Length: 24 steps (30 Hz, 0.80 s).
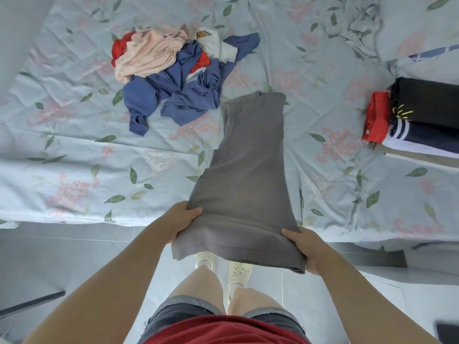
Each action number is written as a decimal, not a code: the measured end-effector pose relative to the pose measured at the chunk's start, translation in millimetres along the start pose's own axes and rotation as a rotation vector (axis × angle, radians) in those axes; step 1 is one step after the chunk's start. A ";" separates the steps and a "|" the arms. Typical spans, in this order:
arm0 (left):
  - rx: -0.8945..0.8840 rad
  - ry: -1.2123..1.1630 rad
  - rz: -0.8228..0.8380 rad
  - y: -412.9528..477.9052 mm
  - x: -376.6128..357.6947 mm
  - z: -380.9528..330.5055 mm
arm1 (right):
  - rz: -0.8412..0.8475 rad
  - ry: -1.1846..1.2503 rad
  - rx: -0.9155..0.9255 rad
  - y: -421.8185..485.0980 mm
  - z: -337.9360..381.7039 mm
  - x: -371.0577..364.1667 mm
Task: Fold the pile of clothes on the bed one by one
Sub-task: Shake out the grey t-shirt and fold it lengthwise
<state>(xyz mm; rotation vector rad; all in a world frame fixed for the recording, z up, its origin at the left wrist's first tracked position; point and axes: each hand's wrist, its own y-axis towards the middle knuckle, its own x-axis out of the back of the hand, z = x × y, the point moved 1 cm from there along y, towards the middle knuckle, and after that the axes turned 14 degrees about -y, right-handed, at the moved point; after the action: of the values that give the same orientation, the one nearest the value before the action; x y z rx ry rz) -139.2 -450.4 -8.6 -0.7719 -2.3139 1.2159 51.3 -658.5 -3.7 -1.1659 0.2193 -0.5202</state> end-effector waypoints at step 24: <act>0.215 -0.899 0.108 137.9 -10.7 -249.1 | -0.271 0.713 0.157 104.1 247.0 42.1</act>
<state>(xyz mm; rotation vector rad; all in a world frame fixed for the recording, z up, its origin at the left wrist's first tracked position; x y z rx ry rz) 53.2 -241.0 7.4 -0.2838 -2.7289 2.1451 221.5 -447.3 1.4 -0.8215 0.6238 -1.1663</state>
